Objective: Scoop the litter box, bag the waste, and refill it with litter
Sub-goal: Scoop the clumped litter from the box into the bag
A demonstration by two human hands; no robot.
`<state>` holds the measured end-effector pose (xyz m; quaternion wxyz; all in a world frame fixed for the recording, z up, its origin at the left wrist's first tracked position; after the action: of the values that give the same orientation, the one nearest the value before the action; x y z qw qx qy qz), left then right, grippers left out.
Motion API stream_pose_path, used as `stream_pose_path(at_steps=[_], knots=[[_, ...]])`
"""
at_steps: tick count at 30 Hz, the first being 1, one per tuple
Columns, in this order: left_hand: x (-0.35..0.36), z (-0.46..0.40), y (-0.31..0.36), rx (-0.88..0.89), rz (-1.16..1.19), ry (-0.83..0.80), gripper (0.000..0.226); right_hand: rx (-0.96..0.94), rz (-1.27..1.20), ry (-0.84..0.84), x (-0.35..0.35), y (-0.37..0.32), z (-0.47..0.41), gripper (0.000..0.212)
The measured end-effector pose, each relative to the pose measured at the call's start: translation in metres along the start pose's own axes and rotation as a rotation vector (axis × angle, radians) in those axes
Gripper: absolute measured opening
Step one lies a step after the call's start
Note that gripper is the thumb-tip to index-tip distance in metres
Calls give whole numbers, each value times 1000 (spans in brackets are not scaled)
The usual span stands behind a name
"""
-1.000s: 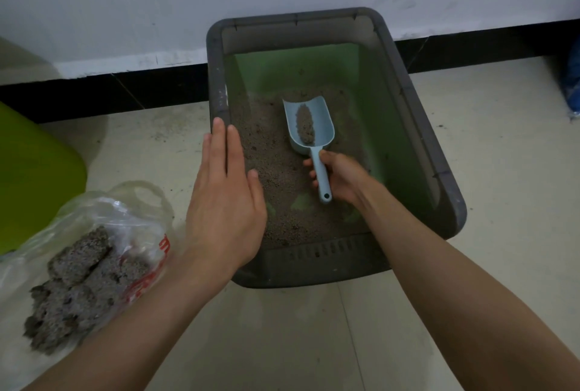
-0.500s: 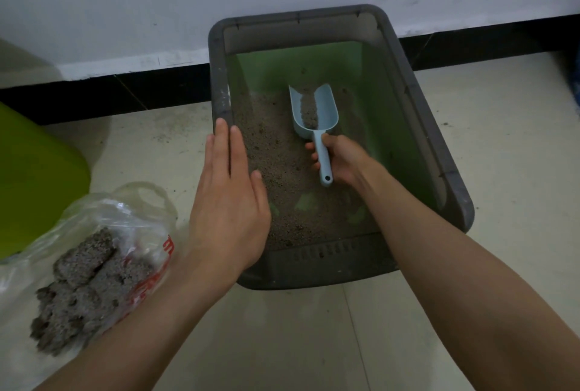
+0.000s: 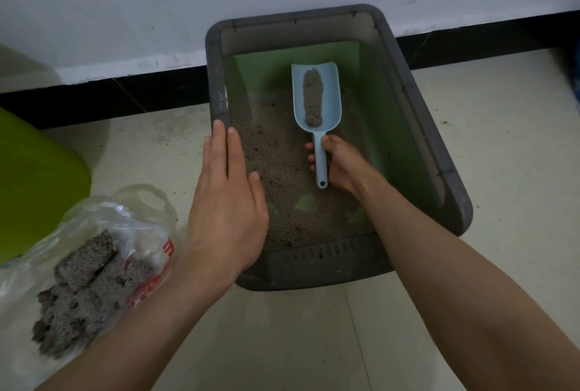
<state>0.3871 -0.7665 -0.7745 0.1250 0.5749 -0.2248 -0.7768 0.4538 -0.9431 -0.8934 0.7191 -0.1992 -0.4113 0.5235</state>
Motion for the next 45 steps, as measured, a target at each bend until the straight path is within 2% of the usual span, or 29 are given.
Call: stream_pose_path(at_steps=[7,10,16,23,27,30,33,38,45], knots=[[0,0,0,15,9,3,59,51,212,-61,-1,0,14,28],[-1,0,0,16,15,-1,60,129,424,-45,-5,-8,25,25],[-1,1,0,8,-1,-10,63,215,859,31,-10,-18,37,33],[-1,1,1,14,-11,-1,61,152,1073,102,-12,-23,28,37],[-1,1,0,15,-8,8,61,103,1383,246,-10,-32,25,37],[-2,1,1,15,-8,10,61,50,1511,256,-1,-39,23,44],[-1,1,1,18,-9,2,62,81,1580,215,4,-42,16,45],[-2,1,1,20,-3,-3,64,157,1600,168,9,-43,5,33],[0,1,0,20,-6,3,66,58,1662,176,20,-48,-8,37]])
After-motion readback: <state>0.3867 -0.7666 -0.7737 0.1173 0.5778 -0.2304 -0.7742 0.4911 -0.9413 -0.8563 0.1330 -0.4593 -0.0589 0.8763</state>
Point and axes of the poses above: each hand's wrist, its own z-axis away from the middle knuckle, its own x-axis out of the palm, y = z × x, the point moved 6 cm from there along -z, towards the middle knuckle, and after that the axes turned 13 degrees about -y, right-handed, at the moved point
